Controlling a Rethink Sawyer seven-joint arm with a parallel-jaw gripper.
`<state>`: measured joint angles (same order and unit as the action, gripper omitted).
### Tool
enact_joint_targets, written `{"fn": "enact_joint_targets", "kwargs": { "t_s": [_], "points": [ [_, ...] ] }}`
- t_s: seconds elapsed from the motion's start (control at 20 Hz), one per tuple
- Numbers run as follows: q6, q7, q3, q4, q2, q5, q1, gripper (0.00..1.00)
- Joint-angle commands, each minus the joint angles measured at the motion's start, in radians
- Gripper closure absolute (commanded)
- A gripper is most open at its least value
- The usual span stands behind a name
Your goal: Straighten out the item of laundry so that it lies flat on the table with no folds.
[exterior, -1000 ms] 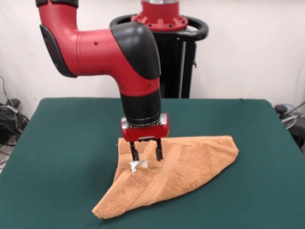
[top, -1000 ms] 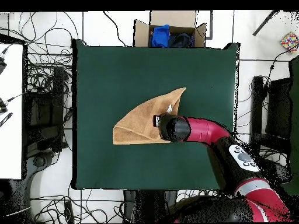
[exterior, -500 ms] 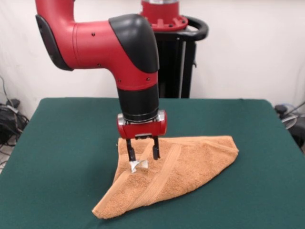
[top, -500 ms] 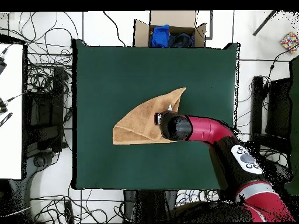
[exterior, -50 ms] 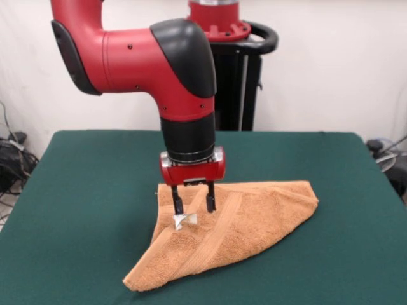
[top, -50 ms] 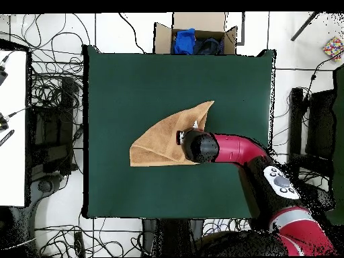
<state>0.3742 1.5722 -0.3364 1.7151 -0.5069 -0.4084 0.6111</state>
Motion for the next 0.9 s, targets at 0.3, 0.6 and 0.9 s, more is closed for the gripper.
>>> {"fn": "enact_joint_targets", "kwargs": {
  "t_s": [0.3, 0.6, 0.9],
  "points": [
    [-0.051, 0.012, -0.040, -0.072, 0.080, -0.081, -0.045, 0.00],
    [-0.048, 0.016, -0.047, -0.083, 0.087, -0.089, -0.043, 0.00],
    [-0.056, 0.017, -0.048, -0.083, 0.086, -0.090, -0.044, 0.00]
  ]
}}
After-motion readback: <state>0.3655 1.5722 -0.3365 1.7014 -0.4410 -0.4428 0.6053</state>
